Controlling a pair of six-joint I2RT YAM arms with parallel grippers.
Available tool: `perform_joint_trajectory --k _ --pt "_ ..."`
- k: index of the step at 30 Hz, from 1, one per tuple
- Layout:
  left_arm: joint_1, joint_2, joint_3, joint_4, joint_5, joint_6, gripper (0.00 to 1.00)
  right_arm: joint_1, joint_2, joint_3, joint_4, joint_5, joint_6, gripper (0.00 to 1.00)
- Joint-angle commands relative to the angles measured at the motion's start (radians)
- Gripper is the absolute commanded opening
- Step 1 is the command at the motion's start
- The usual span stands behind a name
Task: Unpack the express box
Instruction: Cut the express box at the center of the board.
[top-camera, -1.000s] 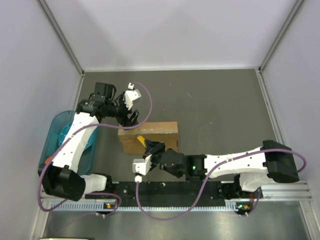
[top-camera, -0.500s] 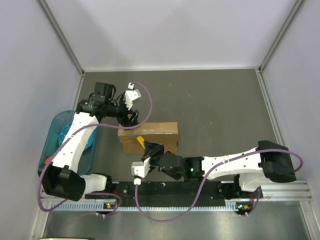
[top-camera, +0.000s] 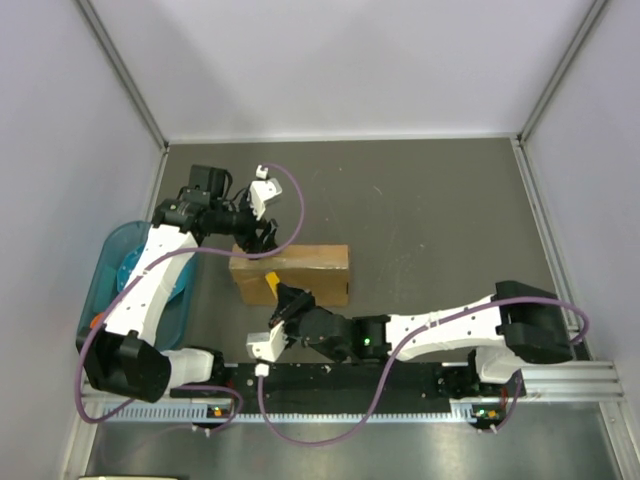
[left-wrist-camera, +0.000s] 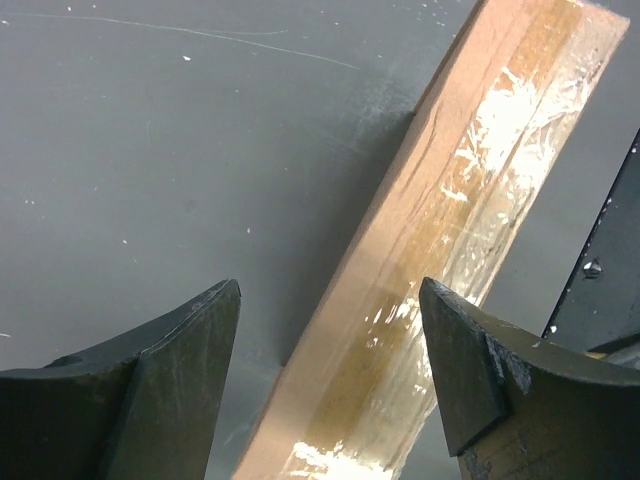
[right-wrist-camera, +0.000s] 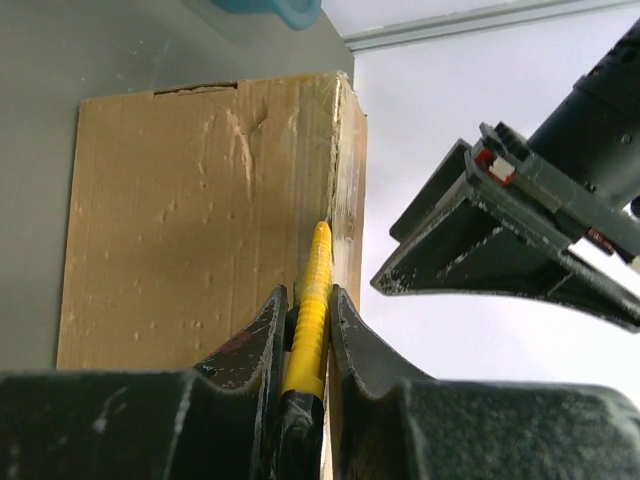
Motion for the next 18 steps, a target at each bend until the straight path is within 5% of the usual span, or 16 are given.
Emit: perform_joint_trajectory --k 1,9,18 --pt "0.001 -0.014 -0.027 0.027 0.014 -0.006 0.77 0.006 0.115 0.006 -0.201 -0.107 0.038 0.00" --pt "0.001 -0.051 -0.084 0.002 0.026 0.030 0.75 0.007 0.141 -0.009 -0.097 0.023 0.061 0.00" --pt "0.000 -0.064 0.017 -0.082 0.066 0.071 0.81 -0.025 0.172 -0.099 0.171 0.198 -0.029 0.00"
